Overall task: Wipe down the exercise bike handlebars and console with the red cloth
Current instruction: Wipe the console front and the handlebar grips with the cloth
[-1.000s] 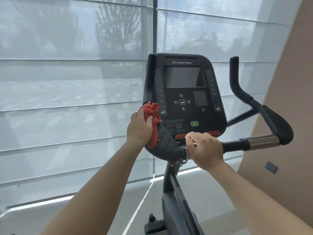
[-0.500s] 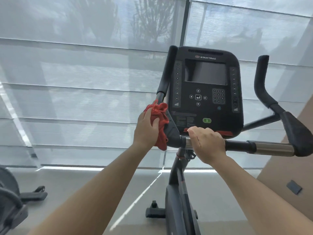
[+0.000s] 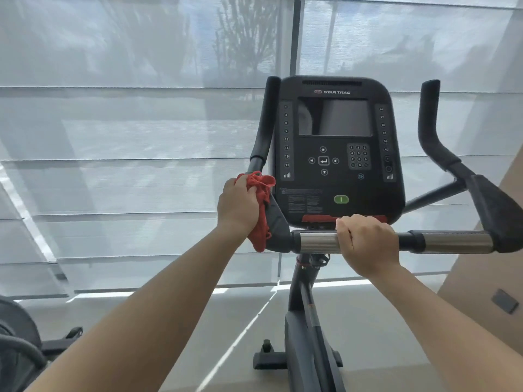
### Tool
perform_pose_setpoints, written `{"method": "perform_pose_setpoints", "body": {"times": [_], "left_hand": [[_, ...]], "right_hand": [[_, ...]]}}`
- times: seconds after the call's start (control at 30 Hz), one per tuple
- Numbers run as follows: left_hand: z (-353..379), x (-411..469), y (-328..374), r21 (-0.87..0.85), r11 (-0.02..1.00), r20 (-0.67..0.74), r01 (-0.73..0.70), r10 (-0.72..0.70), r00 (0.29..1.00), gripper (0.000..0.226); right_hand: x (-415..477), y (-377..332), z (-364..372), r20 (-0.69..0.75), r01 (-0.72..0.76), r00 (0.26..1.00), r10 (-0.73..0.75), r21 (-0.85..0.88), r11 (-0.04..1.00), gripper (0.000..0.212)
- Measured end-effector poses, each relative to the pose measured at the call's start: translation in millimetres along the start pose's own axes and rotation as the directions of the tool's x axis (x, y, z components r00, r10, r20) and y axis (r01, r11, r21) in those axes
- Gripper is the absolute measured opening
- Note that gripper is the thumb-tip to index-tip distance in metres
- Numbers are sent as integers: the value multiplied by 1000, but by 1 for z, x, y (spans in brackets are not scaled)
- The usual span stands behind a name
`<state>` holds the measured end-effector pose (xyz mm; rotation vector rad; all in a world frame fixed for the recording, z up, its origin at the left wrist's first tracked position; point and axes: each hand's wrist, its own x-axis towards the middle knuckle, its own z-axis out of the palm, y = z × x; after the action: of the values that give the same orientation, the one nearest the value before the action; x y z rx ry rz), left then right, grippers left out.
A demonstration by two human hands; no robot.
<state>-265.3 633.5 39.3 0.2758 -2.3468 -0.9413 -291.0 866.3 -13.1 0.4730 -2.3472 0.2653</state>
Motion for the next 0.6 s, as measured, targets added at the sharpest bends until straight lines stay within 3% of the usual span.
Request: {"method": "perform_pose_setpoints", "body": {"times": [0.17, 0.6], "left_hand": [[-1, 17, 0, 105, 990, 99, -98, 88, 991, 37], [-17, -3, -18, 17, 914, 108, -405, 401, 910, 26]], "right_hand": [[0, 1, 1, -59, -10, 998, 10, 0, 1000, 48], [-6, 6, -3, -11, -59, 998, 58, -118, 991, 46]]}}
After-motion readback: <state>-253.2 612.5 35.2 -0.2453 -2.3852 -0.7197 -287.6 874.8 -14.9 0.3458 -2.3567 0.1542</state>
